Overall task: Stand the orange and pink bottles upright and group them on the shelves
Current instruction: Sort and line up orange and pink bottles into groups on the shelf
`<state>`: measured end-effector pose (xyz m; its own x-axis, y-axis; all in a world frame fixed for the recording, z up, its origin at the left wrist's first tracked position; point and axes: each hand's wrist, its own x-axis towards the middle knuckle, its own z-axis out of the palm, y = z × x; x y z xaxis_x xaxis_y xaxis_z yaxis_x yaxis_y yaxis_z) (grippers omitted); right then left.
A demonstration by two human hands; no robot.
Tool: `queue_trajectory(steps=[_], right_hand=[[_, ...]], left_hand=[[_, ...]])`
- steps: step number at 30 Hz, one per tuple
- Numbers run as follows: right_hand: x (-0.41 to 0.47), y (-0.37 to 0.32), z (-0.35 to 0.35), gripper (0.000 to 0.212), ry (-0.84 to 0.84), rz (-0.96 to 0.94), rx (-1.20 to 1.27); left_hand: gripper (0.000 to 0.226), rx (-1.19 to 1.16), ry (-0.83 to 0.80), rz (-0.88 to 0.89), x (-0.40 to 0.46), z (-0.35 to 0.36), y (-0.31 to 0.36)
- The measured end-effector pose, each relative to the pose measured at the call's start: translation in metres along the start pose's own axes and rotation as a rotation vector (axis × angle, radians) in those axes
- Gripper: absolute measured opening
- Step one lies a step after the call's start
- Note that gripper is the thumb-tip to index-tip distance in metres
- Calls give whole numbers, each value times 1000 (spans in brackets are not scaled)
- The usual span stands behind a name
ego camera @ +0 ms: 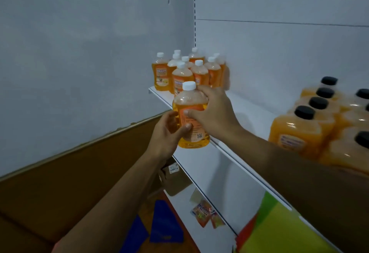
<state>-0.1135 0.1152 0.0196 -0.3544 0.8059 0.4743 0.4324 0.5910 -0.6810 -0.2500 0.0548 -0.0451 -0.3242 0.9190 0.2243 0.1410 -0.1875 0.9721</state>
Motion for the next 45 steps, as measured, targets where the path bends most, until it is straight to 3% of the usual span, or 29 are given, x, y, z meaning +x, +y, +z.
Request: queue_trajectory(steps=[4, 11, 20, 34, 40, 45], right_hand=[[52, 24, 31, 65, 64, 10, -36], [101, 54, 49, 66, 159, 102, -128], [115, 69, 66, 67, 211, 250, -202], [109, 71, 78, 68, 275, 243, -296], [92, 62, 83, 94, 236, 284, -293], [47, 40, 58, 78, 229, 215, -286]], left_hand=[[57, 49, -6, -7, 68, -8, -15], [47, 51, -161, 65, 153, -4, -36], [26, 388, -241, 274, 204, -9, -63], [25, 576, -151, 285, 199, -5, -76], [49, 432, -75, 191, 145, -8, -83], [29, 421, -262, 304, 96, 3, -76]])
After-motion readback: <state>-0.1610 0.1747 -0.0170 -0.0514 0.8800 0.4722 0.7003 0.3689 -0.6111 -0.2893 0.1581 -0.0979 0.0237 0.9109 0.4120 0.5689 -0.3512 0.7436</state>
